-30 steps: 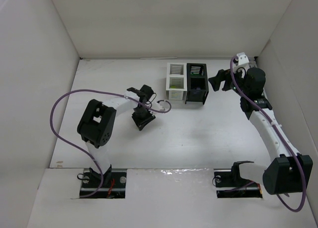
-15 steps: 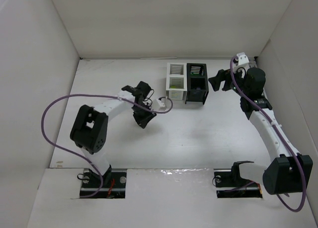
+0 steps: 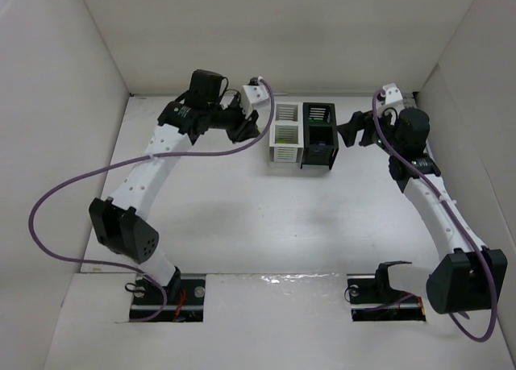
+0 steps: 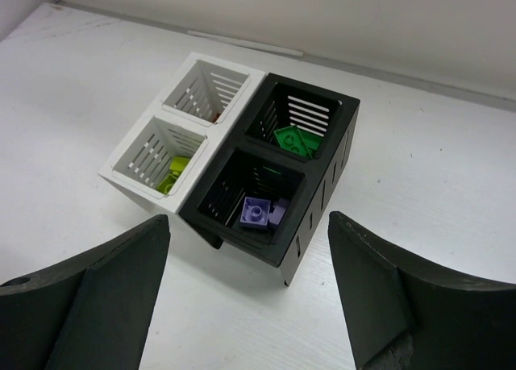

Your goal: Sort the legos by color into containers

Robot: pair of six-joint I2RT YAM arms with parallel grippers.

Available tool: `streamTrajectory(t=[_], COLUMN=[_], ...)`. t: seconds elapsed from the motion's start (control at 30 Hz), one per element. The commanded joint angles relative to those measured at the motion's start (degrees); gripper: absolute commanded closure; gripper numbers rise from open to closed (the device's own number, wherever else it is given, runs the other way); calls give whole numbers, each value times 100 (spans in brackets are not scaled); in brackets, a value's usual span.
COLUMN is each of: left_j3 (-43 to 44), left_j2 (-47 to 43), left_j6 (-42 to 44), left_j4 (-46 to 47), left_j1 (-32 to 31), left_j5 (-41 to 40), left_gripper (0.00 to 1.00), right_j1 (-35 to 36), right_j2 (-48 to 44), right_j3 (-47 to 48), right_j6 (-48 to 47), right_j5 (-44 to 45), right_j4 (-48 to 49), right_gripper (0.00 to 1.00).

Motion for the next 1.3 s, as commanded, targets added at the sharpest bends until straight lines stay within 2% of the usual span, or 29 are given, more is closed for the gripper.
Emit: streamTrajectory(t=[0.0,0.23,0.3,0.4,0.53,0.7,0.8,1.0,1.27], left_j3=[389,1189,1724,2068,2069,2315,2315,2139,2289], left_j2=[654,1700,2146,2448,2588,2913,3080,3195,3459], left_j6=[-519,-844,-844,-993,-1196,-1257,-1257,-1319,-1442], left_j4=[467,801,566,467,836,731,731,1169,1223], left_j1=[-58,-111,-225,-225,-225,-339,-471,-524,-524], left_j5=[329,260,189,180,242,171,-100,-179,-497], left_gripper=[90,89,89,89,89,89,83,81,80], right_j1=[36,36,36,-16,-69,-69,-69,-69,-69], right_j2=[103,103,103,103,156,156,156,156,104], right_j3=[373,479,479,532,532,532,532,532,479], right_j6=[81,204,204,204,204,204,204,204,204], right_j5=[112,243,244,244,297,297,297,297,244], right_j4=[157,157,157,157,157,157,157,157,157], right_gripper=[16,12,11,9,6,6,5,4,3])
